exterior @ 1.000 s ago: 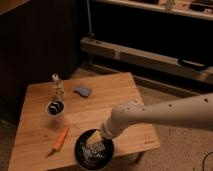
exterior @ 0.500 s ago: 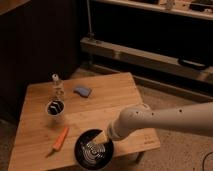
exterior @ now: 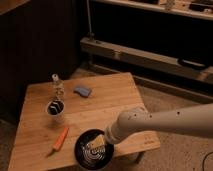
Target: Pick up the ceramic bowl
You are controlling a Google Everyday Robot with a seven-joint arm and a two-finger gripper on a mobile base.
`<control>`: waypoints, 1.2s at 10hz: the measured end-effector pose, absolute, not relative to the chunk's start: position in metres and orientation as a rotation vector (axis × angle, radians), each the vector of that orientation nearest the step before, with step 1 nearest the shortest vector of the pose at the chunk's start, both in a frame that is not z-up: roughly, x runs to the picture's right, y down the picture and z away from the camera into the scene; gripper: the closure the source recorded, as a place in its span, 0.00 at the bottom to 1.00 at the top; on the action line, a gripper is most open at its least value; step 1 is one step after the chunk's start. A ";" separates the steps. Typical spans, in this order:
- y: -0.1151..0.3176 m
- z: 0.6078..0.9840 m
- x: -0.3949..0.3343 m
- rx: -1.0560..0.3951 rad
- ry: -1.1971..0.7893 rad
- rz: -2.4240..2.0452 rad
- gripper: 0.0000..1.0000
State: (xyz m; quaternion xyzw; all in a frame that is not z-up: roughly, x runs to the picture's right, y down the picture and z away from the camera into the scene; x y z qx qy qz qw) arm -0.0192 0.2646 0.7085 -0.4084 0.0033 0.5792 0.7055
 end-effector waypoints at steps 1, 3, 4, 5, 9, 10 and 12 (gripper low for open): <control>0.268 0.710 -0.022 -0.915 0.007 1.281 0.20; 0.274 0.714 -0.027 -0.931 0.014 1.277 0.20; 0.278 0.716 -0.030 -0.940 0.017 1.273 0.22; 0.280 0.717 -0.033 -0.948 0.018 1.270 0.30; 0.282 0.720 -0.040 -0.965 0.023 1.262 0.72; 0.281 0.721 -0.042 -0.967 0.026 1.255 0.82; 0.280 0.721 -0.048 -0.973 0.033 1.232 0.99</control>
